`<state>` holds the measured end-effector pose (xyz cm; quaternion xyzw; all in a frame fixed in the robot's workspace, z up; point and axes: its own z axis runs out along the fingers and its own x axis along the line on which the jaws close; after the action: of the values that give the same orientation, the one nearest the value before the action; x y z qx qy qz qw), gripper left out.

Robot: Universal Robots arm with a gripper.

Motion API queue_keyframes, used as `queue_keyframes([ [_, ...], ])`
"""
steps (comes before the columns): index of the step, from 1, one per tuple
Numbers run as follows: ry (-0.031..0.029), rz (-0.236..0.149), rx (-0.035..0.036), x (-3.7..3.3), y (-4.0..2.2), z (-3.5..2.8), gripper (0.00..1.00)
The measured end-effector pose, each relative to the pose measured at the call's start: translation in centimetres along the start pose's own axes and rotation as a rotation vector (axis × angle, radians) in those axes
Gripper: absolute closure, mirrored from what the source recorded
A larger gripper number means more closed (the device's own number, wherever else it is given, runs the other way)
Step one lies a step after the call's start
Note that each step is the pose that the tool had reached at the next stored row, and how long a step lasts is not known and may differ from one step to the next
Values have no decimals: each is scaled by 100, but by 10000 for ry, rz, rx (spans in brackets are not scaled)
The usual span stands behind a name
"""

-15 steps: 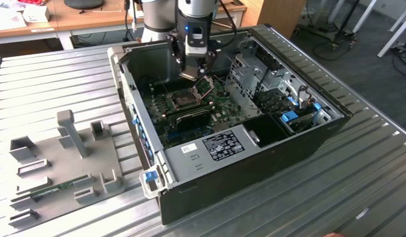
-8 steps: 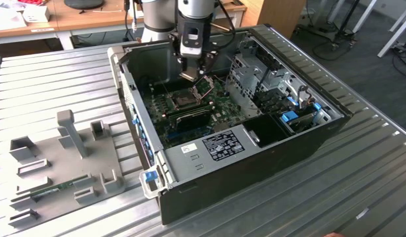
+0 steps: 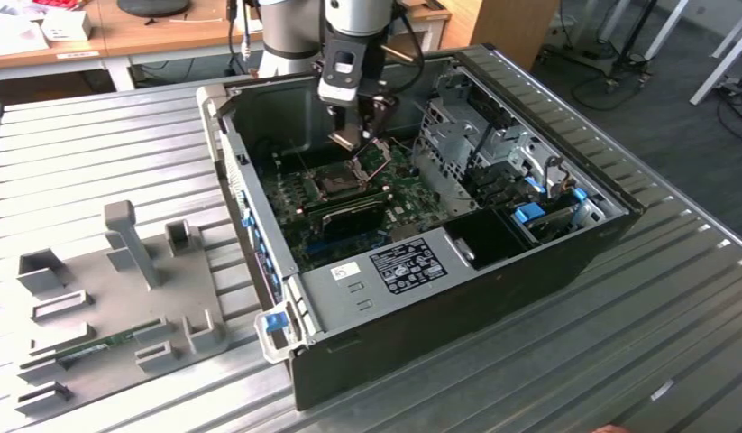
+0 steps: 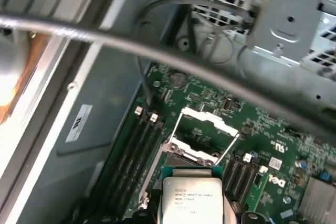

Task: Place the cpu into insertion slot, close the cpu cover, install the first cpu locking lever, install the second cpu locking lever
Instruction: 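Place the cpu into insertion slot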

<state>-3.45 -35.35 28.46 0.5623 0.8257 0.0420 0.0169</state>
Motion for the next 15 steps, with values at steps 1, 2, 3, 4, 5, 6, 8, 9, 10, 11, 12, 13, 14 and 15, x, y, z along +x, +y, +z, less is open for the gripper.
queue_keyframes([
  [1, -15, 178, -4, 0, 0, 3, 46],
  [2, -31, 359, -8, 0, -1, 6, 46],
  [3, -48, 543, -11, 0, -1, 9, 46],
  [4, -56, 635, -12, 0, -2, 9, 46],
  [5, -57, 644, -12, 0, -2, 9, 46],
  [6, -58, 644, -12, 0, -2, 9, 46],
  [8, -59, 667, -13, 0, -2, 10, 46],
  [9, -60, 676, -14, 0, -2, 10, 46],
  [10, -59, 680, -14, 0, -2, 10, 46],
  [11, -61, 687, -14, 0, -2, 10, 46],
  [12, -61, 692, -14, 0, -2, 10, 46],
  [13, -61, 693, -14, 0, -2, 9, 46],
  [14, -61, 693, -14, 0, -2, 10, 46],
  [15, -61, 694, -14, 0, -2, 9, 46],
])
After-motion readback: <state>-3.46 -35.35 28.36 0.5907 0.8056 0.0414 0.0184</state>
